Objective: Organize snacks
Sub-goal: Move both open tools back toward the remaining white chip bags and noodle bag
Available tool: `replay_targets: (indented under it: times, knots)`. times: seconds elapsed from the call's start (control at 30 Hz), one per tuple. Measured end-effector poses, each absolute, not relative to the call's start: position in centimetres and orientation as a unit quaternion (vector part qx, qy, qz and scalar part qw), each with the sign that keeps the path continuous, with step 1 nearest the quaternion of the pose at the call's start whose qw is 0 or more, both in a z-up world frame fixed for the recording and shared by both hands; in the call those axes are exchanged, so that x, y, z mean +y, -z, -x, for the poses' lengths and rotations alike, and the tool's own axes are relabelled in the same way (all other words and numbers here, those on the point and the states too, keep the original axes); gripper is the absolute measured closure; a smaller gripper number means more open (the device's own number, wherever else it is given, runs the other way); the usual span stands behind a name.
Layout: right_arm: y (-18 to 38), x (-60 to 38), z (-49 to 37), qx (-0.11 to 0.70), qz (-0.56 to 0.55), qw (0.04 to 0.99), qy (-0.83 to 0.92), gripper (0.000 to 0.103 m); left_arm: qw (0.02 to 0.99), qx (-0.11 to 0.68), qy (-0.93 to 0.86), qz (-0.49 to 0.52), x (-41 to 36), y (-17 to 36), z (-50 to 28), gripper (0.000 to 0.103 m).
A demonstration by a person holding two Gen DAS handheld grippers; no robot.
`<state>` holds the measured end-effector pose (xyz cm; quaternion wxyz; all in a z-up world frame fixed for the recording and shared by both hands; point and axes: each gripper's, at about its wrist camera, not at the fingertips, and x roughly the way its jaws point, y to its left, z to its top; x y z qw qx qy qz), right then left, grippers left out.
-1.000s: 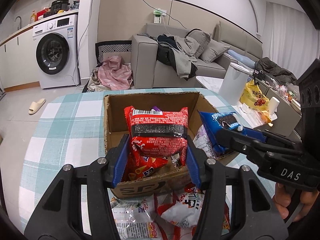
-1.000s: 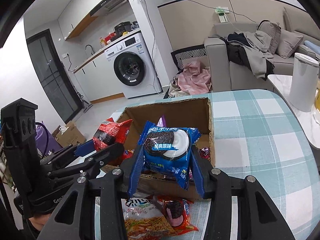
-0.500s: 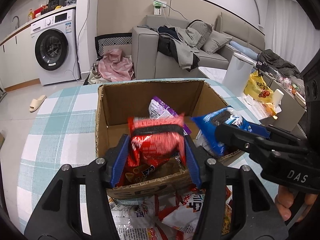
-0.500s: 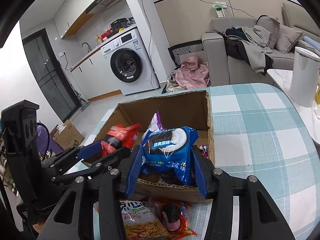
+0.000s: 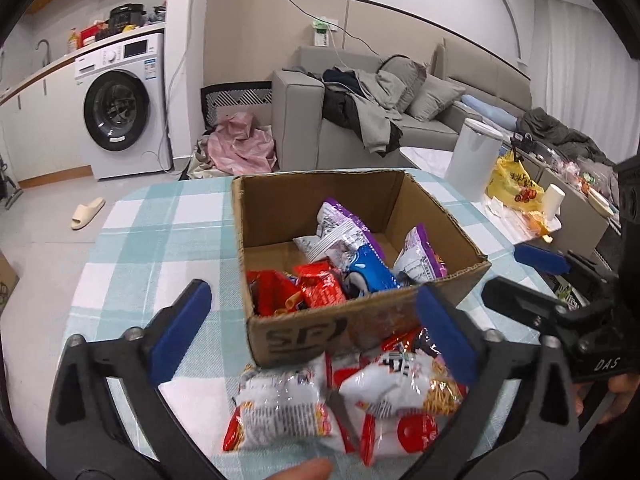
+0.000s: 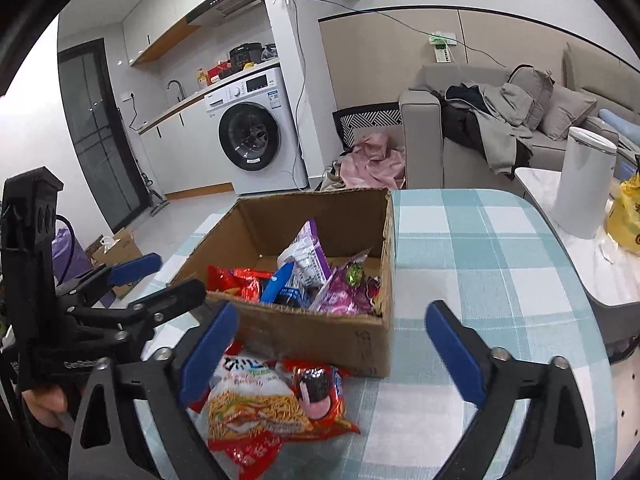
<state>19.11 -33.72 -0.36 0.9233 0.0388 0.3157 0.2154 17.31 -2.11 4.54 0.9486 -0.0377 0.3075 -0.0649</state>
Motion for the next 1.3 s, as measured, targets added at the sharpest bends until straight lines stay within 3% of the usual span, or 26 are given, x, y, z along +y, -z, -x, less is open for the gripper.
replay_targets:
  times: [0.53,1.3]
  knots:
    - [1.8,-33.2,-14.9,0.332,-0.041,0.910,-0.247,0.000,0.949,0.311,0.048,0.029,-0.7,-3.7,-10.7,0.001]
    - [4.6,-30.9,-15.1,0.366,-0.033,0.891,-0.266,0.000,0.937,0.347,0.030,0.033,0.4,-1.3,-11.2,0.001]
